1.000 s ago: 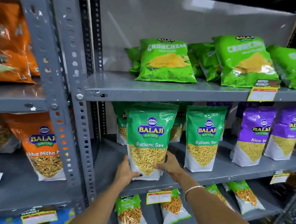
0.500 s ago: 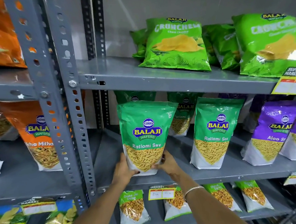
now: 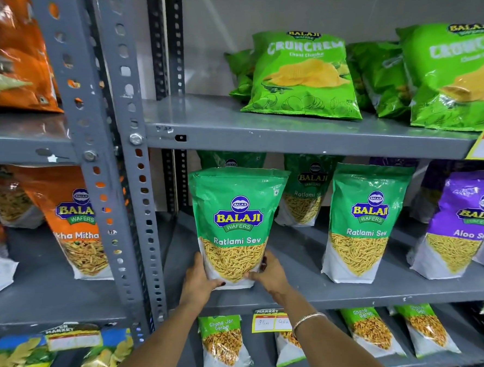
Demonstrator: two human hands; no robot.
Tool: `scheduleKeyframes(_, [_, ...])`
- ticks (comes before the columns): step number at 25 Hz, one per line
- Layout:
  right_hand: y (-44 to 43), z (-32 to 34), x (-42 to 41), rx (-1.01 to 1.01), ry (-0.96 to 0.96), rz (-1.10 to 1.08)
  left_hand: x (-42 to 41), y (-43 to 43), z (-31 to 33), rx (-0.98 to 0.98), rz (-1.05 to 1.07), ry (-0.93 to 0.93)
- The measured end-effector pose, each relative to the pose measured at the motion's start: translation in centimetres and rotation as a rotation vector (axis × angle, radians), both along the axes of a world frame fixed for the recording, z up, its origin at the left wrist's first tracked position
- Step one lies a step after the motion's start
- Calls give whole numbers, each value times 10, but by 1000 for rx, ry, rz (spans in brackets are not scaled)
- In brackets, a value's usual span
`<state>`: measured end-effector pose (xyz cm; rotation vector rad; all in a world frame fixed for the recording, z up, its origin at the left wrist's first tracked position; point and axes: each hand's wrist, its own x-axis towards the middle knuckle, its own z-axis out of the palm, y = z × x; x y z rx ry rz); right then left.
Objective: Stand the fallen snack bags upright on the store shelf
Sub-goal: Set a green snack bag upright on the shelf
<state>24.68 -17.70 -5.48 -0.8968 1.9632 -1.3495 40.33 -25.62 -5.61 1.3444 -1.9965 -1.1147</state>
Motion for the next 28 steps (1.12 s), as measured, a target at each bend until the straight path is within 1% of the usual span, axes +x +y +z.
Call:
scheduleKeyframes(3, [2, 6, 4, 36, 14, -4, 0, 1, 1, 13, -6, -2])
scheduleKeyframes(6, [10, 21, 3, 92, 36, -8, 4, 1, 11, 86, -32, -111])
scheduleKeyframes(8, [22, 35, -8, 121, 80, -56, 6, 1, 28, 81, -33, -291])
scheduleKeyframes(10, [45, 46, -30, 193, 139, -157, 5, 13, 59, 49, -125, -586])
scheduleKeyframes(13, [89, 52, -76, 322, 152, -347, -14, 34, 89, 183, -283, -889])
scheduleKeyframes(15, [115, 52, -113, 369, 126, -490, -39, 44, 90, 298, -335, -990])
scheduleKeyframes(16, [126, 51, -131, 374, 122, -534, -58, 49, 83, 318, -326, -948])
scheduleKeyframes(17, [134, 49, -151, 360, 113, -547, -80, 55, 77, 274, -334, -896])
scheduleKeyframes(18, [141, 48, -170, 330, 101, -532, -104, 63, 69, 178, -339, -831])
scheduleKeyframes(19, [145, 44, -189, 306, 89, -485, -129, 75, 62, 85, -321, -744])
scheduleKeyframes(20, [148, 39, -209, 276, 76, -417, -157, 88, 53, 52, -272, -584])
scheduleKeyframes(22, [150, 32, -235, 230, 18, -269, -201, 106, 34, 120, -211, -310])
scheduleKeyframes(23, [150, 29, -244, 220, 15, -205, -221, 111, 27, 151, -194, -217])
scheduleKeyframes(24, [148, 24, -251, 213, 24, -164, -236, 114, 21, 180, -159, -150])
scheduleKeyframes(25, [140, 6, -268, 204, 26, -119, -248, 116, 15, 180, -117, -106])
scheduleKeyframes(27, [131, -11, -277, 186, 50, -54, -257, 121, 11, 140, -44, -58])
scheduleKeyframes(28, [131, -8, -274, 176, 60, -32, -257, 121, 11, 114, -11, -62])
